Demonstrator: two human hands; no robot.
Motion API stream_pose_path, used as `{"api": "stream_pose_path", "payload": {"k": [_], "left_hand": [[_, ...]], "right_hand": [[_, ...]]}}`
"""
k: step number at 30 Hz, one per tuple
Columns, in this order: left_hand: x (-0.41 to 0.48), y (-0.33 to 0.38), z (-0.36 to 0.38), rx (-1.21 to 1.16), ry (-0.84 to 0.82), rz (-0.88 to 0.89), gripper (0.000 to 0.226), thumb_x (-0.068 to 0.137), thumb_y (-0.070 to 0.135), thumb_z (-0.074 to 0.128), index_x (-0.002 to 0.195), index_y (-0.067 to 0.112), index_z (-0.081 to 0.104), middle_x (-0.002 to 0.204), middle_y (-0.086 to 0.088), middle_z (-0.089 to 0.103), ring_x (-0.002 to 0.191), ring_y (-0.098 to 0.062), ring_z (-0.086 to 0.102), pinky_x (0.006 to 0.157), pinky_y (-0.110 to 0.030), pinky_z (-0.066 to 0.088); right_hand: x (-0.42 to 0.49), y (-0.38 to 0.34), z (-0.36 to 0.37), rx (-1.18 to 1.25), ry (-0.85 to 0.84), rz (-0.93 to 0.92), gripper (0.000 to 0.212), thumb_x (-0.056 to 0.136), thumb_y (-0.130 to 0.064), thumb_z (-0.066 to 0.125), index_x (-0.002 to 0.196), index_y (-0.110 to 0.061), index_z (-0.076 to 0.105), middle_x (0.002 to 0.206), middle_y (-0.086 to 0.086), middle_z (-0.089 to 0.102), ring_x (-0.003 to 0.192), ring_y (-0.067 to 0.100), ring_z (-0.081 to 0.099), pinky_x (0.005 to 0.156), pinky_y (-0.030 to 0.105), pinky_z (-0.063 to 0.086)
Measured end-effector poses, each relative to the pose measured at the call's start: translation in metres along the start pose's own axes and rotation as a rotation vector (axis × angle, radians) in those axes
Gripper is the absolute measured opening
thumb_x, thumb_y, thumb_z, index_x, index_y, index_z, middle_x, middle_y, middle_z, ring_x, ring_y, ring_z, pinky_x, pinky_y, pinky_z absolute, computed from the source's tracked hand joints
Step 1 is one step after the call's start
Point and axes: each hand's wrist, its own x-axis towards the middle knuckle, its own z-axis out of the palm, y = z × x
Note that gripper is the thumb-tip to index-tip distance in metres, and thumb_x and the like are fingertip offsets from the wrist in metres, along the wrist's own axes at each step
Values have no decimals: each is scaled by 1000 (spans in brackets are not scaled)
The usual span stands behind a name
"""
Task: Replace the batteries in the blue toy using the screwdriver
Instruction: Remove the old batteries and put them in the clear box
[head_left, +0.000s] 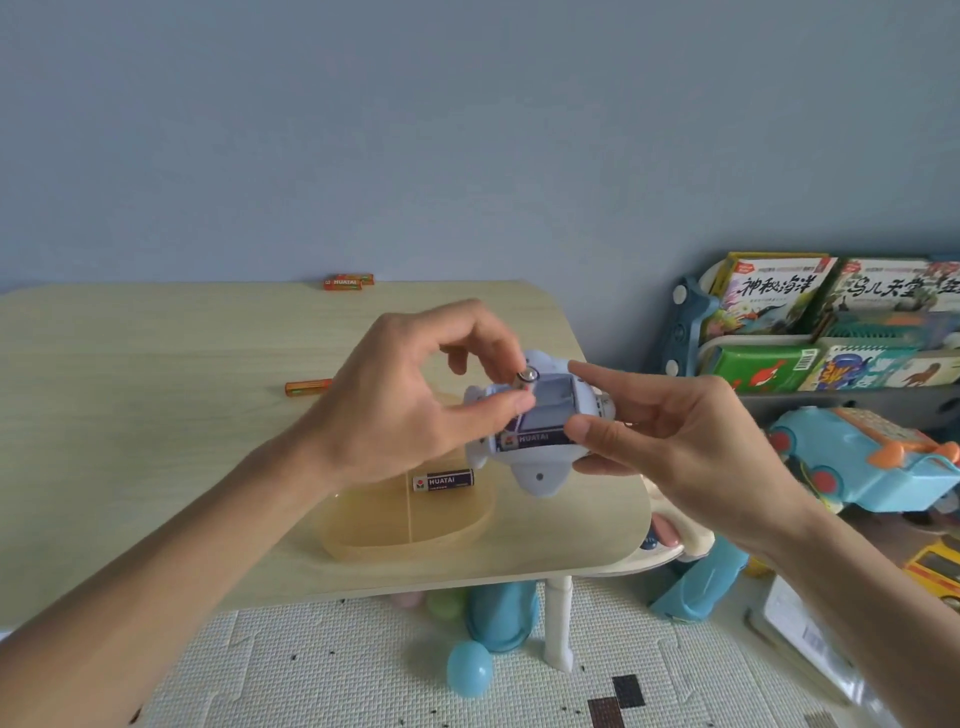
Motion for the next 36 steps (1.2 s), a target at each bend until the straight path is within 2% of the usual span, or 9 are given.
{"api": "stream_pose_path", "payload": {"k": [5, 10, 14, 17, 20, 27, 31, 34, 36], "left_hand": [[-13, -2, -20, 9, -99, -92, 20, 81, 16, 90, 89, 27, 76, 86, 10, 80, 84, -9, 73, 76, -25, 48], [-27, -15, -21, 157, -265, -149, 18, 79, 19, 93, 91, 29, 85, 84, 20, 80, 83, -9, 74, 76, -7, 44], [-31, -23, -16, 234, -347, -106, 15, 81, 30, 91, 95, 34, 86, 86, 21, 81, 82, -9, 71, 81, -26, 54], [-33, -25, -15, 294, -382, -111, 13, 83, 36, 88, 97, 36, 86, 85, 23, 80, 84, -9, 69, 83, -34, 56], [-35, -23, -13, 345, -405, -94, 13, 84, 38, 87, 96, 36, 86, 87, 24, 80, 89, -5, 66, 83, -33, 55], [-35, -25, -11, 393, -422, -69, 15, 84, 41, 87, 98, 36, 86, 89, 25, 78, 92, 0, 60, 82, -31, 55], [-27, -18, -20, 334, -345, -34, 15, 81, 39, 90, 93, 31, 87, 83, 17, 78, 84, -5, 63, 77, -22, 50], [-17, -9, -25, 287, -219, 33, 24, 77, 45, 89, 92, 27, 85, 80, 13, 74, 81, -13, 61, 76, -32, 52], [-11, -3, -20, 320, -188, 88, 34, 74, 48, 90, 99, 25, 83, 91, 10, 71, 89, -17, 59, 82, -32, 51]], "right_hand": [[2, 1, -12, -27, 60, 0, 67, 74, -28, 79, 139, -14, 68, 105, -2, 86, 94, 18, 83, 82, 31, 67], [0, 4, -8, -58, 44, 21, 65, 76, -31, 80, 139, -19, 69, 106, -4, 85, 92, 18, 84, 89, 38, 66], [1, 5, -5, -56, 61, 37, 68, 75, -32, 81, 140, -19, 68, 105, -5, 86, 88, 18, 84, 88, 36, 66], [1, 5, -3, -66, 59, 58, 68, 76, -34, 81, 141, -21, 67, 106, -5, 85, 90, 18, 84, 95, 51, 64], [1, 7, -2, -63, 51, 72, 67, 76, -35, 81, 141, -22, 68, 107, -5, 85, 92, 20, 84, 98, 61, 60], [2, 9, -3, -25, 31, 33, 67, 77, -27, 78, 142, -16, 66, 105, -4, 85, 91, 19, 84, 83, 32, 67], [2, 9, -4, -44, 26, 28, 68, 78, -31, 78, 143, -18, 66, 107, -4, 85, 91, 21, 84, 89, 42, 65], [3, 9, -4, -30, 14, 23, 67, 77, -31, 79, 142, -18, 66, 107, -3, 85, 92, 22, 84, 88, 42, 65], [4, 9, -3, -3, 1, 21, 66, 77, -26, 78, 142, -15, 66, 108, -1, 85, 94, 22, 84, 85, 36, 66]]}}
